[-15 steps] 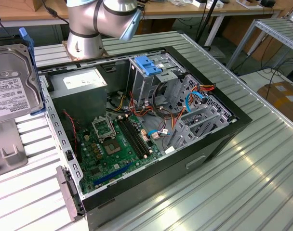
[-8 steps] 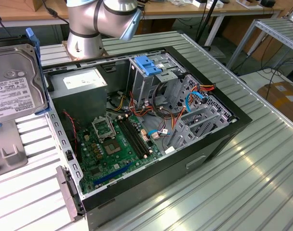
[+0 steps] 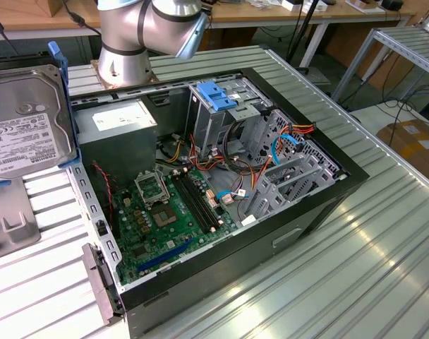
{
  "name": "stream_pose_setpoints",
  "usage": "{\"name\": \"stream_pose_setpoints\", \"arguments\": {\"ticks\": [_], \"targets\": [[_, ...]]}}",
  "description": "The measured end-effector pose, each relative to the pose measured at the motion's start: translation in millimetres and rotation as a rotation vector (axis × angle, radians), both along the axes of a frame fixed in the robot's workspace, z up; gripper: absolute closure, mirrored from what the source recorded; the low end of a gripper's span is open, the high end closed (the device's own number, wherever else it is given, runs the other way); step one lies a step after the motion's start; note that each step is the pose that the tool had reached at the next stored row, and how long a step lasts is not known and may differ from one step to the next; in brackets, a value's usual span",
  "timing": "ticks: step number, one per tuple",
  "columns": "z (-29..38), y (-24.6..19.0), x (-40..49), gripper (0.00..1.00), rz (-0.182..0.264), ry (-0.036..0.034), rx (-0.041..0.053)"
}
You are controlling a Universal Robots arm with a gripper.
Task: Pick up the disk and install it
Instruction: 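Pick up the disk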
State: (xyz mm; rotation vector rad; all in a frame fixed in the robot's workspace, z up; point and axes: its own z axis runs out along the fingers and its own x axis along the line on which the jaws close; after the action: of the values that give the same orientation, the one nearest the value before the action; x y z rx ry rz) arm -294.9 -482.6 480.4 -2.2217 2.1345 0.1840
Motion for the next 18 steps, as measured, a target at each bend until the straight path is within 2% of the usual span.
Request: {"name": "stream_pose_setpoints", "arguments": {"ticks": [18], "targets": [[-0.2, -3.5, 12.0, 0.63, 0.0, 0.0, 0.0]]}}
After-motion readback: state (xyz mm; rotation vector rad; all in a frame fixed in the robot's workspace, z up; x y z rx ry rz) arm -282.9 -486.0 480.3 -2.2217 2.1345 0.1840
